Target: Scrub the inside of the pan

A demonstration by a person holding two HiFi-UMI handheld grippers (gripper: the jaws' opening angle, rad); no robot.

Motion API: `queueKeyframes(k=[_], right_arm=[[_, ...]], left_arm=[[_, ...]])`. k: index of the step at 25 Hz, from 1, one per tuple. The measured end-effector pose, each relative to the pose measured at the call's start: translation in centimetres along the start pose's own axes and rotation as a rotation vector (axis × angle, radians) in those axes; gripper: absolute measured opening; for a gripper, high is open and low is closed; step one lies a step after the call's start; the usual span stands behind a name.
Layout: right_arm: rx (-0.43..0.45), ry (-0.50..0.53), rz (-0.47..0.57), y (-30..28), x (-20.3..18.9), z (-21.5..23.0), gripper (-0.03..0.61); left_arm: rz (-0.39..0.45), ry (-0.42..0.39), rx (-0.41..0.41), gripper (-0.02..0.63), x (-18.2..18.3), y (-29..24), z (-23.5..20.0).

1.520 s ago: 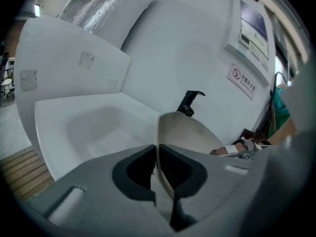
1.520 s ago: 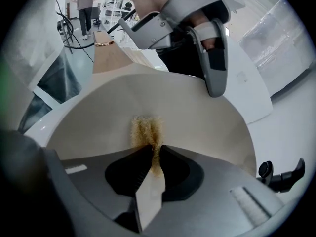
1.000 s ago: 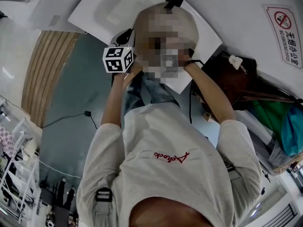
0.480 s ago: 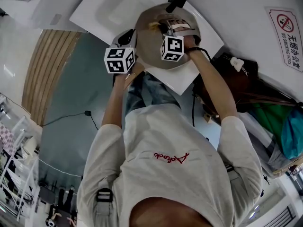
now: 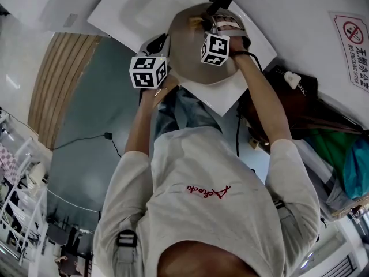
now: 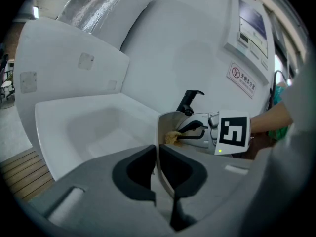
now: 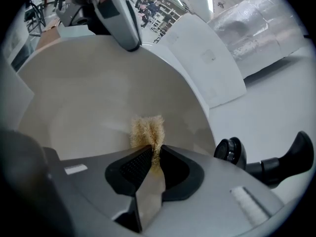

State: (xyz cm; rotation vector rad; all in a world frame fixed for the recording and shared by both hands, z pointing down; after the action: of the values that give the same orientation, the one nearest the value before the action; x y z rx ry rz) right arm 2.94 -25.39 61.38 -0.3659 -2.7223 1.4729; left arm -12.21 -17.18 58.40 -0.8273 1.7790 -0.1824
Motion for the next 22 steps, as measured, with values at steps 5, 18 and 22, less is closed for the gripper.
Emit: queueKeyframes(k=[5, 18, 22], right_arm=[[0.018, -0.010, -0.010, -0.4, -0.5, -0.2, 0.064], [0.100, 0.084, 0.005, 1.5, 0.5, -5.1, 0.064], [0.138, 0.085, 0.012, 2.5, 0.7, -6.6, 0.063]], left_arm=[[-0.005, 0.006, 0.002, 0.025, -0.2, -0.2, -0.1], [-0.009, 0.009, 0.003, 0.025, -0.2, -0.3, -0.4], [-0.009, 0.010, 0.000, 0.025, -0.2, -0.3, -0.2]])
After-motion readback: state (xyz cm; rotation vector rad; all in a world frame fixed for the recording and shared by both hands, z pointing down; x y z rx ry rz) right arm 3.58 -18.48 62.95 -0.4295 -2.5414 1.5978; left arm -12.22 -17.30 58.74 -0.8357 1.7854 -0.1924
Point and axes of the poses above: the fingertips, and each gripper's own axes: y backward along the fingers, z to its right, x out of its top, the point moved 6 cm from there along y, backward along the fingers, and after that the axes turned 3 degrees about x, right-handed, at the moved point
